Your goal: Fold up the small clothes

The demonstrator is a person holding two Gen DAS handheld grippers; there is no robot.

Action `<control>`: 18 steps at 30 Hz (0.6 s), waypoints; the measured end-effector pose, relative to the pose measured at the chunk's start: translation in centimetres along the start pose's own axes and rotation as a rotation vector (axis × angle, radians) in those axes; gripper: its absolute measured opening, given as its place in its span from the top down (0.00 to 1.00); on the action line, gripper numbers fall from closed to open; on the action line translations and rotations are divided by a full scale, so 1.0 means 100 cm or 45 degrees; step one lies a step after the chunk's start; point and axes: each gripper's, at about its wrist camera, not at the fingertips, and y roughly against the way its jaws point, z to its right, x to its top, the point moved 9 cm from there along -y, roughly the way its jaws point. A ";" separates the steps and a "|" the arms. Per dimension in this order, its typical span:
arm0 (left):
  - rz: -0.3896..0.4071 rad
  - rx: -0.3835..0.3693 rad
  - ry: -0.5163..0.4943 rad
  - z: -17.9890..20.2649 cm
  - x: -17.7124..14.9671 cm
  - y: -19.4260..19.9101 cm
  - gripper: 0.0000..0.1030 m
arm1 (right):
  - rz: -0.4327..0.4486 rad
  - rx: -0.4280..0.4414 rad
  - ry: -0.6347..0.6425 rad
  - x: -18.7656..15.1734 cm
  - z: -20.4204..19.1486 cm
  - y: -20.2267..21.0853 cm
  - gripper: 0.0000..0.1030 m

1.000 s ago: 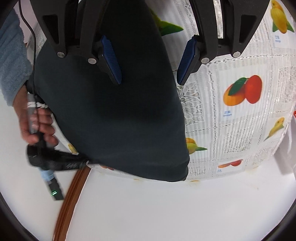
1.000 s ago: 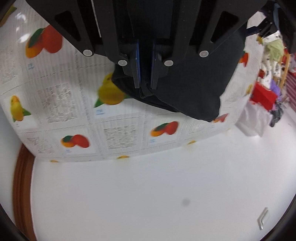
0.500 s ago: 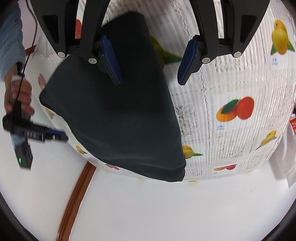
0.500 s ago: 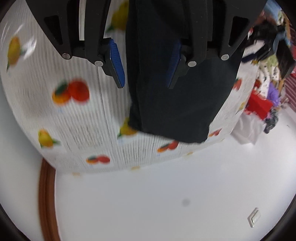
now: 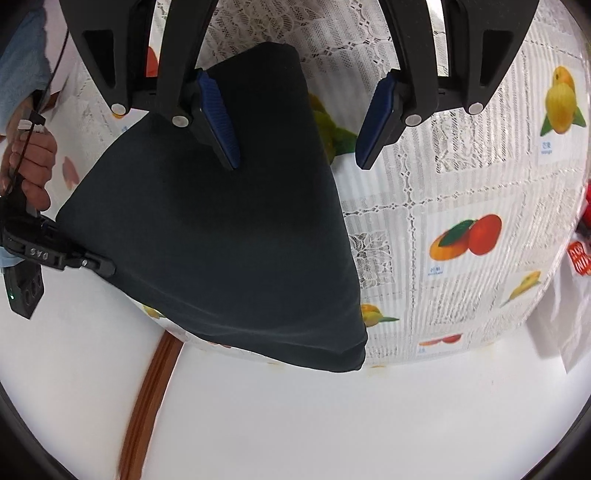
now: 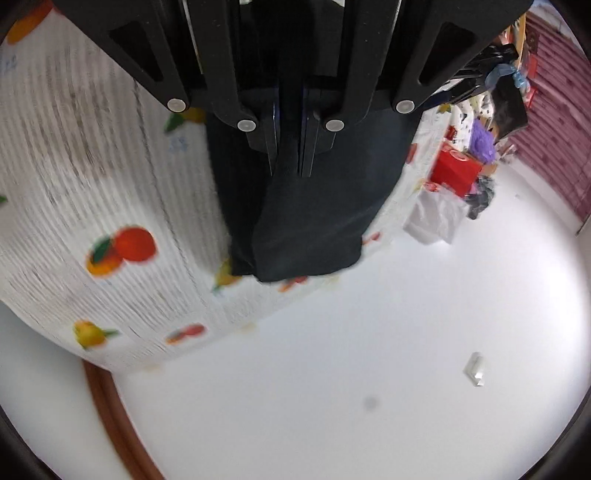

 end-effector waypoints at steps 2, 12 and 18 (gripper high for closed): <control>0.006 0.016 -0.003 0.000 -0.001 0.002 0.38 | -0.029 -0.061 0.040 -0.007 -0.003 -0.002 0.91; 0.018 0.020 0.019 -0.002 -0.011 0.020 0.38 | -0.028 -0.251 0.134 -0.041 0.017 0.041 0.88; 0.023 0.022 0.023 -0.006 -0.025 0.035 0.38 | -0.020 -0.375 0.187 -0.055 0.030 0.076 0.57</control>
